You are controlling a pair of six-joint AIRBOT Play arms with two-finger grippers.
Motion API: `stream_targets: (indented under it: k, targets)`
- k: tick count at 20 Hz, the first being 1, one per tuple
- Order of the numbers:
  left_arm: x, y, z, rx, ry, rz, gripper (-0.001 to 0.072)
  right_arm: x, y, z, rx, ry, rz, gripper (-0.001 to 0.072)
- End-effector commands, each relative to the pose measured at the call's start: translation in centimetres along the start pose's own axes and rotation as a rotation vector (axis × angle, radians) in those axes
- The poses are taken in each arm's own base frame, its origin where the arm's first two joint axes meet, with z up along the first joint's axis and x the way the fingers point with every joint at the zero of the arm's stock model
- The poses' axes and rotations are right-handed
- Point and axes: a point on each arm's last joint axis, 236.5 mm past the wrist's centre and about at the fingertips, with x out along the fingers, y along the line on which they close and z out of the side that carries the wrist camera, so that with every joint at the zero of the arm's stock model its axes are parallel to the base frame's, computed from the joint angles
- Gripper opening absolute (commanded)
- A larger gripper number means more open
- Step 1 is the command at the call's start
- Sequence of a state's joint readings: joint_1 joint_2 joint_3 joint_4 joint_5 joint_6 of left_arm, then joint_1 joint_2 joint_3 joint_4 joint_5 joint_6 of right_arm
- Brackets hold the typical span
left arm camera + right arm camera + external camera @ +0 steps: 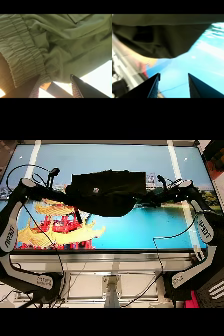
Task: Fold the clothes and pants, and hang the long-sleeved shirts on hangers.
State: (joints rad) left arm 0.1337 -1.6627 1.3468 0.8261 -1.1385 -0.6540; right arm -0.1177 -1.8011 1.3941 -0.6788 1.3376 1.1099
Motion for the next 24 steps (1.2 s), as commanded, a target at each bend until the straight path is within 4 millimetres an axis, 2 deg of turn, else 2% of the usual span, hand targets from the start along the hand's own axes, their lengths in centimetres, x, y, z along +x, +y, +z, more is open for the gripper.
stream_targets:
  k: [1, 6, 9, 12, 15, 18, 19, 20, 21, 22, 24]
  targets:
    - [0.1, 0.1, -0.3, -0.024, 0.012, 0.002, 0.0406, 0.4, -2.1, 0.9, 0.056, -0.038, -0.08, 0.0401]
    - [0.1, 0.1, -0.3, -0.043, 0.013, 0.002, 0.0407, 4.0, -1.5, 0.1, 0.056, 0.02, -0.073, 0.0401]
    - [0.1, 0.1, -0.3, -0.054, 0.014, 0.002, 0.0407, 5.8, -0.9, 1.5, 0.055, -0.041, -0.111, 0.0401]
    - [0.3, 0.2, -0.5, -0.057, 0.017, 0.0, 0.0407, 6.8, -0.8, 2.8, 0.086, -0.099, -0.137, 0.0401]
    - [1.1, 0.5, -1.0, -0.07, 0.031, -0.007, 0.0411, 7.8, -1.1, 2.4, 0.133, -0.085, -0.129, 0.0401]
    - [1.8, 1.3, -0.9, -0.088, 0.016, 0.003, 0.0412, 8.4, -0.1, 2.6, 0.147, -0.09, -0.096, 0.0397]
    - [1.8, 1.4, -0.5, -0.095, -0.003, 0.005, 0.0412, 8.6, 0.1, 2.7, 0.144, -0.094, -0.093, 0.0343]
    - [1.7, 1.0, 0.0, -0.109, -0.023, -0.012, 0.0406, 8.8, 0.2, 2.8, 0.14, -0.102, -0.096, 0.0224]
    - [1.6, 0.3, 0.7, -0.125, -0.049, -0.042, 0.0309, 8.8, 0.1, 3.0, 0.139, -0.108, -0.098, 0.016]
    - [1.1, -0.6, 1.1, -0.127, -0.058, -0.071, 0.0296, 8.8, 0.2, 2.9, 0.138, -0.105, -0.097, 0.0165]
    - [-0.3, -1.7, 0.7, -0.079, -0.024, -0.069, 0.0313, 8.7, 0.1, 2.7, 0.141, -0.097, -0.096, 0.0282]
